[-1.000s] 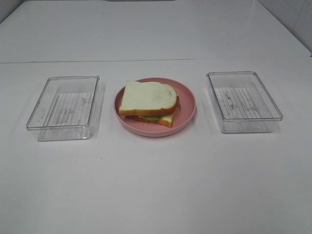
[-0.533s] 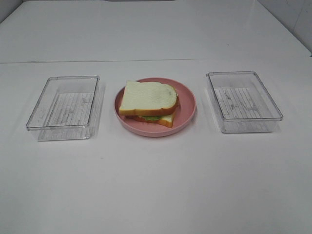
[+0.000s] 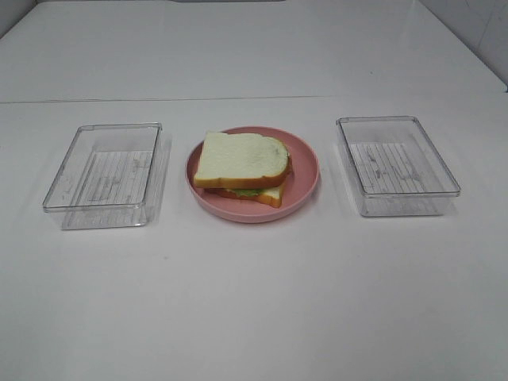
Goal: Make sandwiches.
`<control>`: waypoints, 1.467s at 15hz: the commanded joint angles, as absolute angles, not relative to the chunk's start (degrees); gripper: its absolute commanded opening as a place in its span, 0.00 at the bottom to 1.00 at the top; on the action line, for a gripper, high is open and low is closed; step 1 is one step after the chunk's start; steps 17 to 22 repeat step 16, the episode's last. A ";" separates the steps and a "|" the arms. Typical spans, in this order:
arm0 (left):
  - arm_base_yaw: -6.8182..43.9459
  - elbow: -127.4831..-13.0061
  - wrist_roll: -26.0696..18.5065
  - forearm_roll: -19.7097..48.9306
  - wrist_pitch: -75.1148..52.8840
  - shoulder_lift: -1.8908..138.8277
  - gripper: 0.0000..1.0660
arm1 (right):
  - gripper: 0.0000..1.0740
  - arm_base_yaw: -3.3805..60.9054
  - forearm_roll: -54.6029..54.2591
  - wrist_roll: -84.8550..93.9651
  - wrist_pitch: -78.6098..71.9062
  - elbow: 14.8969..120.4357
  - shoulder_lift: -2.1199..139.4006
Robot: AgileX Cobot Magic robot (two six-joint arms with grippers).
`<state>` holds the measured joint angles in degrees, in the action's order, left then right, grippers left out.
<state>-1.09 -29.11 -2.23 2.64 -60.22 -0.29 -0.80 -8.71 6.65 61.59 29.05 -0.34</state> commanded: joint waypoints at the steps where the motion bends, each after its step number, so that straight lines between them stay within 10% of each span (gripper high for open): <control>1: -1.38 -28.88 -2.29 2.92 -59.59 -1.49 0.76 | 0.72 -1.20 -9.00 6.99 60.91 28.93 -1.09; 22: -1.38 -28.88 -2.29 2.92 -59.59 -1.83 0.76 | 0.72 -1.20 -9.00 6.99 60.91 28.93 -1.09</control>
